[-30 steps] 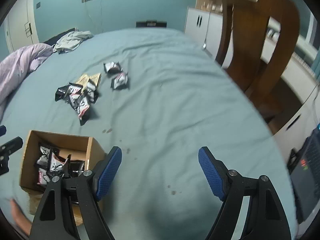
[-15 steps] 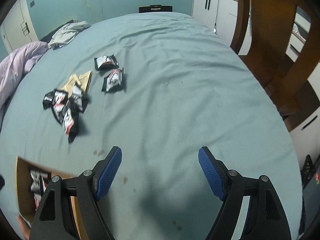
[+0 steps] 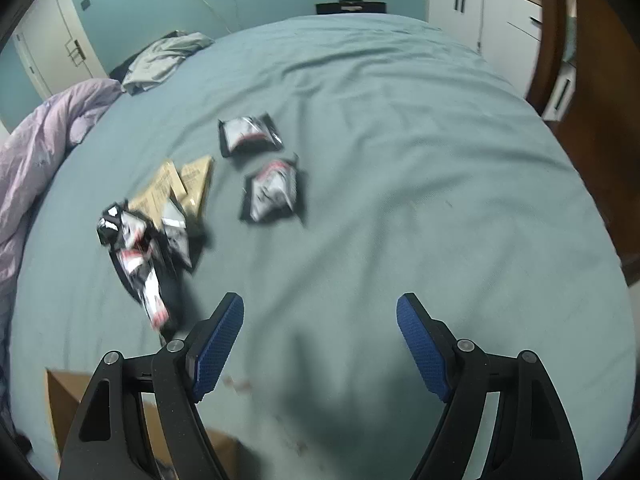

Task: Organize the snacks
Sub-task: 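Move the right gripper to the pile and grasp a white packet, then grasp a white packet with the left gripper while the right gripper holds its packet, then lower the white packet into the box and open the left gripper, then lower the white packet into the box and open the right gripper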

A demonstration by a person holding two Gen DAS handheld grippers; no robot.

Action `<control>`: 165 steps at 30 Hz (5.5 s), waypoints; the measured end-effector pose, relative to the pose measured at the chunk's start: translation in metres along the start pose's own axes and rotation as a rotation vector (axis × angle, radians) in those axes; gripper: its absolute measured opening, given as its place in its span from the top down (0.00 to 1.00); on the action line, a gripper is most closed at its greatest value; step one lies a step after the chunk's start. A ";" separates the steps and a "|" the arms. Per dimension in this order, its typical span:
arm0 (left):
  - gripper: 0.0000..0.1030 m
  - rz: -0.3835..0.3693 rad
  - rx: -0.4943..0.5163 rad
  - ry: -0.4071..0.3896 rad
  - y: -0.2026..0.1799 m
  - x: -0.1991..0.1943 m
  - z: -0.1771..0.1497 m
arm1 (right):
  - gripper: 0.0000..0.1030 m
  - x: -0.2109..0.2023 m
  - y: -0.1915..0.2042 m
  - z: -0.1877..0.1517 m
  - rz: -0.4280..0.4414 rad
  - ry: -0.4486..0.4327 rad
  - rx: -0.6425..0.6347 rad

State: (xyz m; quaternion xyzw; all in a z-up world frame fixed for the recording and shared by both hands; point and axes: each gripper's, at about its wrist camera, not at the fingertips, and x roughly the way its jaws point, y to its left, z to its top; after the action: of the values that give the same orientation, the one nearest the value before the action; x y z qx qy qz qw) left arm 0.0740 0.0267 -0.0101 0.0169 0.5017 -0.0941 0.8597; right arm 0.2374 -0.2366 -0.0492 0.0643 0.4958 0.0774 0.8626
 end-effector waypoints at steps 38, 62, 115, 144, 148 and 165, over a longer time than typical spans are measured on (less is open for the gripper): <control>0.06 -0.037 0.055 0.006 -0.016 0.000 0.017 | 0.77 -0.049 0.037 0.005 0.074 -0.101 0.005; 0.03 0.036 -0.078 0.372 -0.048 0.179 0.108 | 0.77 -0.109 -0.015 -0.096 0.051 -0.088 0.187; 0.74 -0.145 0.115 0.054 -0.020 -0.012 -0.028 | 0.77 -0.160 0.002 -0.146 0.097 -0.168 0.149; 0.23 -0.041 -0.007 0.031 0.005 0.007 -0.025 | 0.77 -0.141 0.041 -0.144 0.079 -0.144 0.032; 0.23 0.035 0.001 -0.011 0.010 0.001 -0.021 | 0.77 -0.143 0.061 -0.150 0.115 -0.136 -0.052; 0.23 0.098 0.035 0.021 0.009 0.012 -0.021 | 0.74 -0.102 0.115 -0.159 0.083 0.000 -0.288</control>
State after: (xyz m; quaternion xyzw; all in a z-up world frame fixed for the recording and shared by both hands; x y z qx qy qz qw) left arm 0.0630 0.0362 -0.0317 0.0576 0.5077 -0.0605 0.8575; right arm 0.0406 -0.1382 -0.0208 -0.0397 0.4766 0.1833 0.8589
